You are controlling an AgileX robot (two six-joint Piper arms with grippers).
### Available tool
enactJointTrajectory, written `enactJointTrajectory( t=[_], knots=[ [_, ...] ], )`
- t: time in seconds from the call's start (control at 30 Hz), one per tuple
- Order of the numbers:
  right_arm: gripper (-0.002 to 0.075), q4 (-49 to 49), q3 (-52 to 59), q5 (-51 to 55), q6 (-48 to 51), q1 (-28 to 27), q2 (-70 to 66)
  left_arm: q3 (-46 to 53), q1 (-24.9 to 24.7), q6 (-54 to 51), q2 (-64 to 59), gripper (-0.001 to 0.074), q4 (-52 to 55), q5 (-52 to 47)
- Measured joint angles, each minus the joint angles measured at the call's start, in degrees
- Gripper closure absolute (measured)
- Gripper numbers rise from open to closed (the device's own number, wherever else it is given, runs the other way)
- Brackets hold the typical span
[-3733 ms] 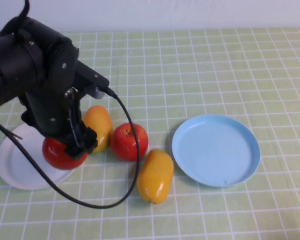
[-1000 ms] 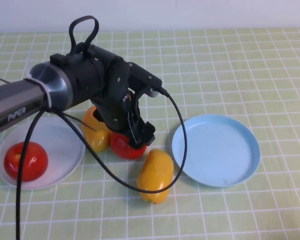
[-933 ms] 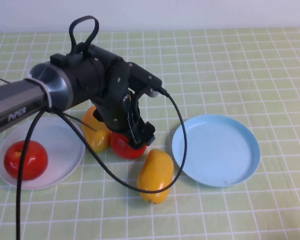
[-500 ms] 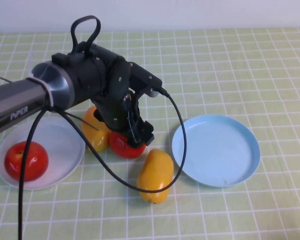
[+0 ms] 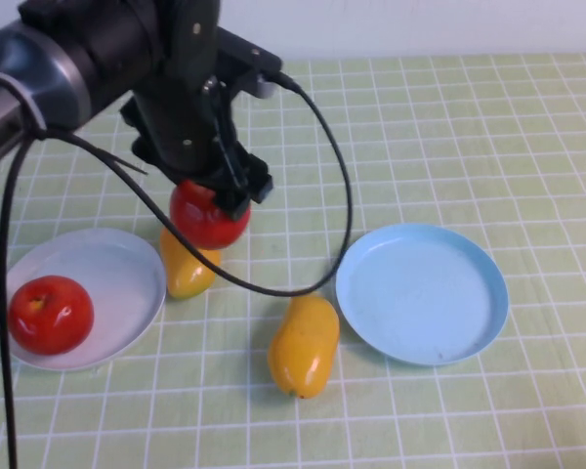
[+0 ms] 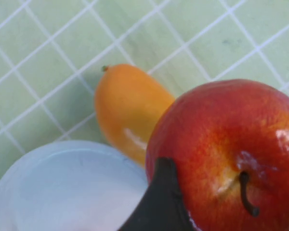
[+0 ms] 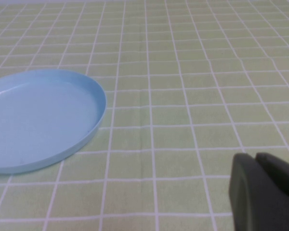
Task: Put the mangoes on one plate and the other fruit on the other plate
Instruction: Put one type of fruit in the left plate
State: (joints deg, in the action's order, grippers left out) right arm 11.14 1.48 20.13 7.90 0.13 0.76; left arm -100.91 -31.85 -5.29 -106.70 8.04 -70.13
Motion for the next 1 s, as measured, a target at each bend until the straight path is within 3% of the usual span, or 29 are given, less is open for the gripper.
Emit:
enactJointTrajectory(
  t=[0.33,0.83,1.0],
  knots=[
    [0.0741,0.00,0.00,0.00,0.00,0.00,0.00,4.72,7.59,1.04,0.00,0.0190,-0.36,-0.36],
    [0.0741,0.00,0.00,0.00,0.00,0.00,0.00,8.25,14.21,-2.34,-0.12,0.0190,-3.03,-0.36],
    [0.0741,0.00,0.00,0.00,0.00,0.00,0.00,8.47,14.95,-3.11,-1.44,0.0113,-2.56,-0.36]
  ],
)
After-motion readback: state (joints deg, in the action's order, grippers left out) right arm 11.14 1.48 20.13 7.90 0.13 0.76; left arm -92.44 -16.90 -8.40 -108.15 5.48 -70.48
